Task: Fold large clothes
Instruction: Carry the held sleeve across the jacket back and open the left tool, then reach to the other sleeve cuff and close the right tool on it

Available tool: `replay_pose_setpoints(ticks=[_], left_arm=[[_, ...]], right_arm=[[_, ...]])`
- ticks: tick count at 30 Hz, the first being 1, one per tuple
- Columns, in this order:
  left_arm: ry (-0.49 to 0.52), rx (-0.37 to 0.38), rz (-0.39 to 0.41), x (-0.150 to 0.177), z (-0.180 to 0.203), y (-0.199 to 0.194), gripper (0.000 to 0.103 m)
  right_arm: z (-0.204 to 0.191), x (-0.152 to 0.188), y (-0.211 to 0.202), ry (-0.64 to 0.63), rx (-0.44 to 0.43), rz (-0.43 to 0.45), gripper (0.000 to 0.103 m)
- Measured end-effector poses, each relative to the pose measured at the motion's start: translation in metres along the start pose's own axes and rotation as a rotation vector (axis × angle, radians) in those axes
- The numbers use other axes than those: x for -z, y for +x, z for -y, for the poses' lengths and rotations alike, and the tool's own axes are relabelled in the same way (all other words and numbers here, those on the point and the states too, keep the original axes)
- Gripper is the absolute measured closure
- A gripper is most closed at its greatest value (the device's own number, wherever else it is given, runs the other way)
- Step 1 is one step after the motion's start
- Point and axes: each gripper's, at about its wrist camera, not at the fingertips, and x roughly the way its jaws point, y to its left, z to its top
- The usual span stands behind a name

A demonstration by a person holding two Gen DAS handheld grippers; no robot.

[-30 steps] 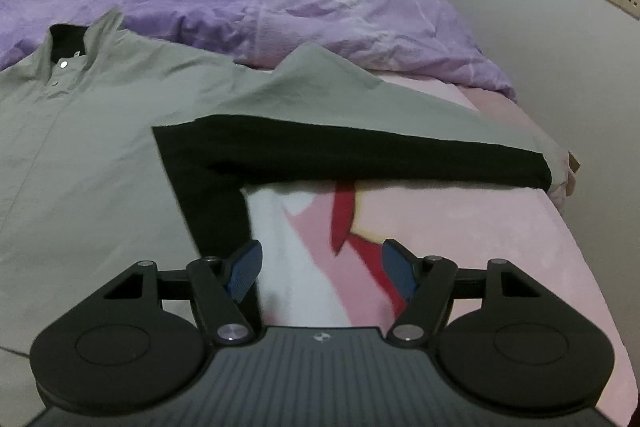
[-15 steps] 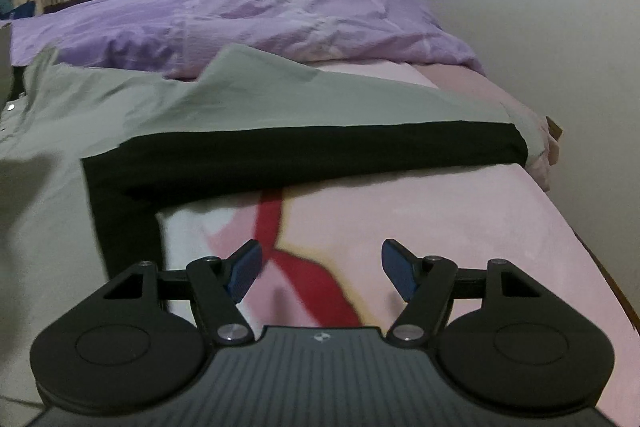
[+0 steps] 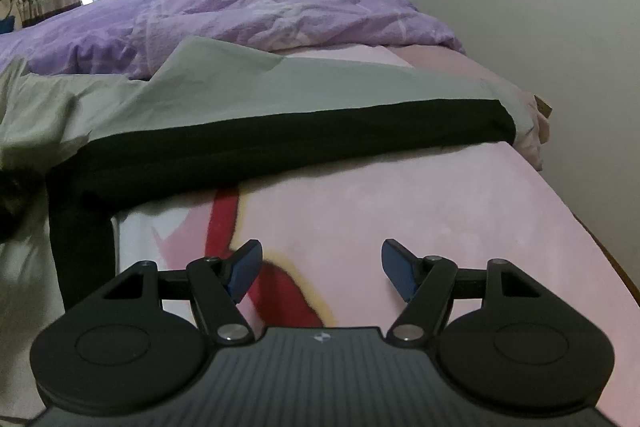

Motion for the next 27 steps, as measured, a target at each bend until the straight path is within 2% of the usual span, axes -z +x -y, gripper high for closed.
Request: replay_pose_setpoints(ticks=[1,3,4,6,8,10,12,15,18,21,23,25,27], left_arm=[[0.014,0.008,0.028,0.006,0.0,-0.001,0.089],[0.066,0.044,0.034,0.008,0.009,0.0,0.065],[0.092,0.07,0.027,0.009,0.011,0.0,0.045],[0.14,0.066,0.013,0.009,0.019,-0.002,0.046],[0.145,0.074,-0.003,0.006,0.021,-0.01,0.045],[0.127,0.112,-0.01,0.0,0.015,-0.025,0.045],[0.145,0.111,0.005,-0.005,0.004,-0.048,0.045],[0.225,0.018,0.025,0.0,-0.016,-0.091,0.045],[0.268,-0.119,0.036,0.018,-0.057,-0.134,0.045],[0.203,-0.204,0.025,0.038,-0.105,-0.163,0.045],[0.144,-0.277,0.026,0.051,-0.131,-0.178,0.045],[0.083,-0.342,0.032,0.063,-0.15,-0.19,0.045],[0.022,-0.356,0.031,0.073,-0.166,-0.198,0.045]], right_arm=[[-0.001,0.0,0.0,-0.004,0.001,0.001,0.022],[-0.002,0.0,0.001,-0.012,0.005,0.0,0.022],[-0.003,0.0,0.002,-0.015,0.008,-0.002,0.022],[-0.003,0.001,0.004,-0.019,0.017,-0.009,0.022],[-0.002,0.003,0.004,-0.019,0.023,-0.009,0.022],[0.001,0.004,0.004,-0.012,0.03,-0.007,0.022],[0.009,0.005,0.003,0.006,0.024,-0.004,0.022],[0.03,0.001,0.002,0.049,0.008,0.012,0.022],[0.071,-0.01,0.007,0.106,0.027,0.039,0.019],[0.126,-0.03,0.022,0.218,0.109,0.076,0.019],[0.163,-0.045,0.041,0.325,0.112,0.103,0.019],[0.19,-0.058,0.068,0.411,0.096,0.08,0.02],[0.211,-0.07,0.106,0.518,0.067,-0.001,0.021]])
